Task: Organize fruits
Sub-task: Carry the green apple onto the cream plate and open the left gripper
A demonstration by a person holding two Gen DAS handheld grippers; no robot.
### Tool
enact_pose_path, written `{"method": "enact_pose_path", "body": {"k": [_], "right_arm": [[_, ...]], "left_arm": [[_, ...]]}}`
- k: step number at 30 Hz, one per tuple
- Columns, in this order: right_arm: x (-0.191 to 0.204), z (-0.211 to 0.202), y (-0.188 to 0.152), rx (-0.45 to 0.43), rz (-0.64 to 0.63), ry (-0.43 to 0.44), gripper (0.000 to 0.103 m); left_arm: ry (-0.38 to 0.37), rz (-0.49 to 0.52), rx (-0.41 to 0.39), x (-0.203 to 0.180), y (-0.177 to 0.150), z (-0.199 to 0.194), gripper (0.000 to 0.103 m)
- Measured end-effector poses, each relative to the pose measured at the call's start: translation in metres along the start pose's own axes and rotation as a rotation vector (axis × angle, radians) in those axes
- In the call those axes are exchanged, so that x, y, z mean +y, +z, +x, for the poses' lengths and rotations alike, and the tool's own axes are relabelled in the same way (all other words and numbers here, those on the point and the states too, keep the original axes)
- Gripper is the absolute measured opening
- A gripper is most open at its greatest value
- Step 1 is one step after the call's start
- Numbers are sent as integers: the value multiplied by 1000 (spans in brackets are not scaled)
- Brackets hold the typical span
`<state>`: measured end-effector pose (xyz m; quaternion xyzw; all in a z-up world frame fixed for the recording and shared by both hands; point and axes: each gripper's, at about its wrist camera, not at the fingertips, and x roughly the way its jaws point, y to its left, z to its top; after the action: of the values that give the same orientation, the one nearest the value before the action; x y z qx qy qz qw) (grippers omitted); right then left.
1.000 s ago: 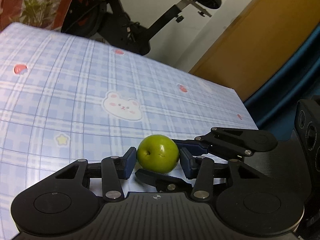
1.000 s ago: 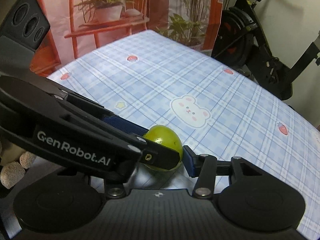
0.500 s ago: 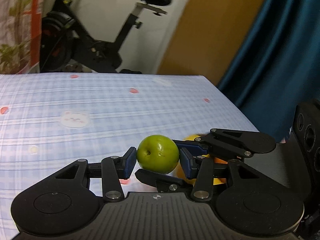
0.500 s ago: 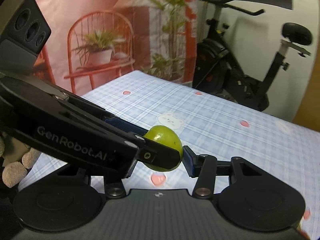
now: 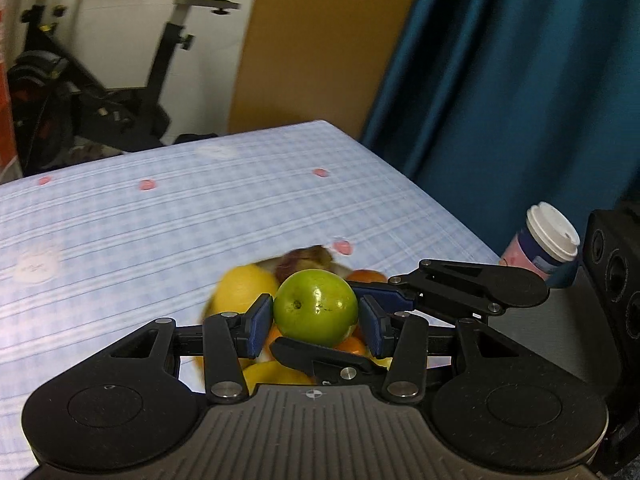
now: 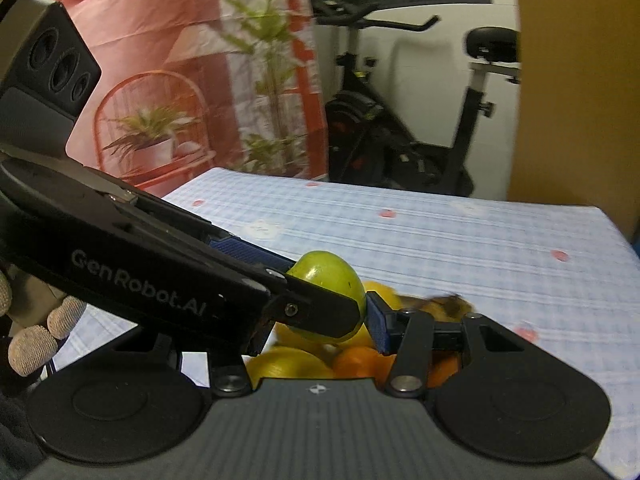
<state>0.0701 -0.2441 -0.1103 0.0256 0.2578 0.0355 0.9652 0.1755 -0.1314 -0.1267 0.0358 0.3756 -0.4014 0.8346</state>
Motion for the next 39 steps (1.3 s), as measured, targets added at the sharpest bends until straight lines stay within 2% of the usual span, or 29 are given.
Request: {"method": "enact_pose_path", "body": {"k": [4,11,23,34,36,39], "right_arm": [[-13,-7,-10,3,40,-30,50],[-16,4,-21,22,56,-43,50],[-6,13,-24,-1,-5,-45,53],[-3,12,-26,10,-18,-54,55],[-2,12,-24,14,-16,-59,56],[-2,9,-22,11,-9,-69,65]], "left_arm": [[-3,13,30,-10,-2,16,50],[21,-14,54,-3,-8,30,50],[-2,-68,48,13,-12,29,51],[35,-81,25,17,-14,19,52],[57,-81,15,17,-14,15,53],[78,-88,-5,19,-13,7,54]]}}
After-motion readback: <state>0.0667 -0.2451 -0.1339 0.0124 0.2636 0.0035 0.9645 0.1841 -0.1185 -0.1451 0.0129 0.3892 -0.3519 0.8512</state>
